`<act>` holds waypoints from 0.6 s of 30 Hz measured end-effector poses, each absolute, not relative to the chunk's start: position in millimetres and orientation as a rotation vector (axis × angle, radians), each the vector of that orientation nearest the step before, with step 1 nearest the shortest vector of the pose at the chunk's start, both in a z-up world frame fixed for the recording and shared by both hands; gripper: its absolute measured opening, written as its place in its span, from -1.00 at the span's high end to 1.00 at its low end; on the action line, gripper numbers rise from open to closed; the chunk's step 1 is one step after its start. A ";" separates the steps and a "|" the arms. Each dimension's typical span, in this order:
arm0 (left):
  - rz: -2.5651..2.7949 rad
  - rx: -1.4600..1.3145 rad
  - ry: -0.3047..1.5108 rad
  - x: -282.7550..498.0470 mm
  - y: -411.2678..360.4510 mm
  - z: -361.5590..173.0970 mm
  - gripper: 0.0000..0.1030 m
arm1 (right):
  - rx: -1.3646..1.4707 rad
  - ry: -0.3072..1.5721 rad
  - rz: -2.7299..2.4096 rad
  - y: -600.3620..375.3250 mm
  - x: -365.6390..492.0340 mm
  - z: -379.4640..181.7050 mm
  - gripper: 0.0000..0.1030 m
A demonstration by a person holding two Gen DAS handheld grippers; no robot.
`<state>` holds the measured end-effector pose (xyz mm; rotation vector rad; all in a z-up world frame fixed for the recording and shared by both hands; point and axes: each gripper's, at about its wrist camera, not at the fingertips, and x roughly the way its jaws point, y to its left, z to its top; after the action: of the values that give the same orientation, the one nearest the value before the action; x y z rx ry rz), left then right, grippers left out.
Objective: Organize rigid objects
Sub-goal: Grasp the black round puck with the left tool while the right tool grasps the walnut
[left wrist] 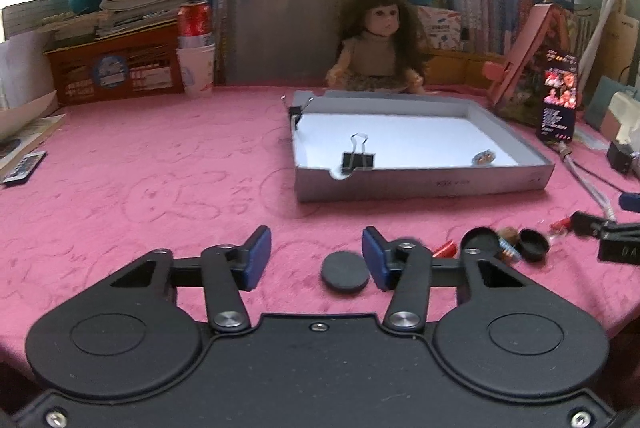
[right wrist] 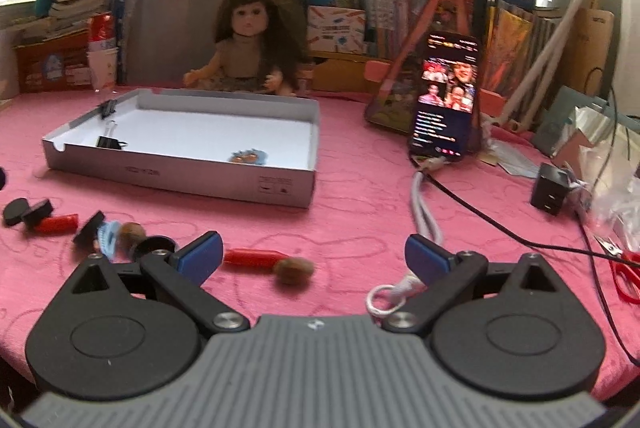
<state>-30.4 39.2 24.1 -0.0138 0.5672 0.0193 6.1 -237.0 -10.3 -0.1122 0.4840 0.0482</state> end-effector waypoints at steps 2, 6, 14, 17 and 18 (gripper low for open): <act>0.025 -0.008 0.575 -34.8 37.6 20.9 0.13 | -0.109 0.488 0.043 -238.7 5.3 -12.3 -0.83; 0.014 -0.006 0.599 -36.0 32.1 13.7 0.15 | -0.114 0.490 0.052 -237.0 4.2 -15.3 -0.67; 0.029 0.016 0.609 -29.1 18.8 4.2 0.19 | -0.112 0.479 0.063 -233.1 4.3 -18.7 -0.36; 0.032 0.023 0.614 -27.0 15.5 -0.2 0.27 | -0.100 0.481 0.063 -234.6 4.4 -20.7 -0.27; 0.035 0.023 0.615 -26.1 15.0 -1.7 0.34 | -0.101 0.484 0.064 -234.6 4.3 -21.9 -0.25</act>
<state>-26.1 15.0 -1.7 0.0232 0.6153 0.0354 4.3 -234.6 -21.9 -0.1006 0.4844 0.0641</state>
